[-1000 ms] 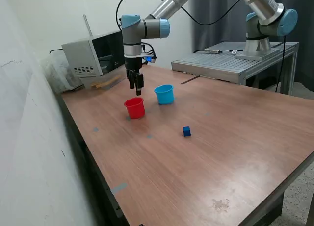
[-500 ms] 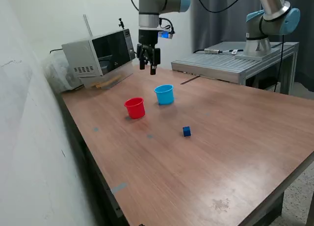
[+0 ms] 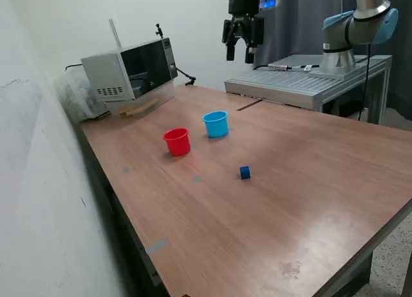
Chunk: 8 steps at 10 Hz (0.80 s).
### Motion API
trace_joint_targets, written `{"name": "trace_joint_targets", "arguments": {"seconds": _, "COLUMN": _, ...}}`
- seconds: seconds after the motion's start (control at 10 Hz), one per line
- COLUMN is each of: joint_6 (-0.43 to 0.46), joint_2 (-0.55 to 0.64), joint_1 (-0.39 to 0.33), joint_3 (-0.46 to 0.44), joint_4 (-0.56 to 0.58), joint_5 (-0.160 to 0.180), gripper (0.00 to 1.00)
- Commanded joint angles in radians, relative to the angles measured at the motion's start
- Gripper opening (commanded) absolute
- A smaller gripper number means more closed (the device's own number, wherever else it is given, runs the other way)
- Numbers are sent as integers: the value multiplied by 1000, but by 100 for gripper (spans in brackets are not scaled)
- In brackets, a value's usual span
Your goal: Place red objects in the red bin, and blue objects in the blue bin.
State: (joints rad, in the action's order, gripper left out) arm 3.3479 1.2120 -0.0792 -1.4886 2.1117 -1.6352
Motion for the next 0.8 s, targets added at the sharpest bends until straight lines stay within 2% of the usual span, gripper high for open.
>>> {"name": "trace_joint_targets", "arguments": {"seconds": 0.0, "joint_6": 160, "joint_2": -23, "joint_1": -45, "joint_3": 28, "joint_4": 5, "joint_5": 2, "gripper": 100}}
{"name": "trace_joint_targets", "arguments": {"seconds": 0.1, "joint_6": 212, "joint_2": -67, "joint_1": -53, "joint_3": 65, "joint_4": 10, "joint_5": 3, "gripper": 100}}
{"name": "trace_joint_targets", "arguments": {"seconds": 0.2, "joint_6": 222, "joint_2": -128, "joint_1": -59, "joint_3": 94, "joint_4": 23, "joint_5": 5, "gripper": 100}}
{"name": "trace_joint_targets", "arguments": {"seconds": 0.7, "joint_6": 223, "joint_2": -441, "joint_1": -62, "joint_3": 178, "joint_4": 138, "joint_5": 6, "gripper": 100}}
